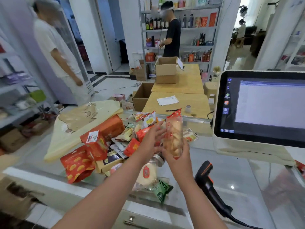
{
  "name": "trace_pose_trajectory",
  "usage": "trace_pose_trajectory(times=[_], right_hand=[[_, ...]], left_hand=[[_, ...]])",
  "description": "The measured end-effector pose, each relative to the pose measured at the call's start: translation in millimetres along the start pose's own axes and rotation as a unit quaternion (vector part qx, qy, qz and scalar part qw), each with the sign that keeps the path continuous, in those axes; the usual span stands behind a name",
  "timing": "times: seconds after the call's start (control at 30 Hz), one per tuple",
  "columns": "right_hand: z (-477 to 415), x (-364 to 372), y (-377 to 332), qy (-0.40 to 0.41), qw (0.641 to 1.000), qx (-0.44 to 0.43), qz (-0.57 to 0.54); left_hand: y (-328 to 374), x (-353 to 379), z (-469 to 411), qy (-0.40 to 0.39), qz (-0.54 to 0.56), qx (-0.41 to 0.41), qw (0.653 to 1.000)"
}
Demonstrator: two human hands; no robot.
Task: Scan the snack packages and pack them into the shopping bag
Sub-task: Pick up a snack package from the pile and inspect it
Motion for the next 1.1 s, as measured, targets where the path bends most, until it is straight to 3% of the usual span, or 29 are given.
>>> trace_pose_trajectory(times=[0.17, 0.33, 0.47, 0.6, 0.73, 0.8, 0.97, 1.1], right_hand=[[-5, 35, -23, -0.016, 0.996, 0.018, -0.091], [-10, 81, -29, -0.076, 0.979, 0.085, -0.168], [-7, 120, -45, -0.101, 0.97, 0.097, -0.198], [-5, 170, -71, -0.135, 0.949, 0.114, -0.26], [0, 222, -99, -0.126, 0.952, 0.105, -0.257], [1, 251, -107, -0.116, 0.953, 0.106, -0.258], [2, 312, -115, -0.081, 0.956, 0.11, -0.259], [12, 351, -111, -0.096, 0.955, 0.118, -0.255]], left_hand=[[53, -54, 19, 0.054, -0.096, 0.096, 0.989], [104, -165, 33, 0.229, -0.221, 0.186, 0.93], [110, -267, 22, 0.275, -0.335, 0.168, 0.885], [69, -354, 6, 0.186, -0.514, 0.042, 0.836], [32, -397, -6, 0.044, -0.676, -0.015, 0.735], [17, -407, -12, -0.014, -0.71, -0.017, 0.704], [20, -425, -35, -0.052, -0.707, 0.069, 0.702], [43, -442, -44, -0.078, -0.609, 0.126, 0.779]])
Point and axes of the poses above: each hand's wrist, its own z-axis away from the middle knuckle, its own x-axis out of the palm, y = z × x, the point moved 8 cm from there along -z, towards the middle knuckle, and after that the axes turned 10 degrees about x, right-handed, at the moved point
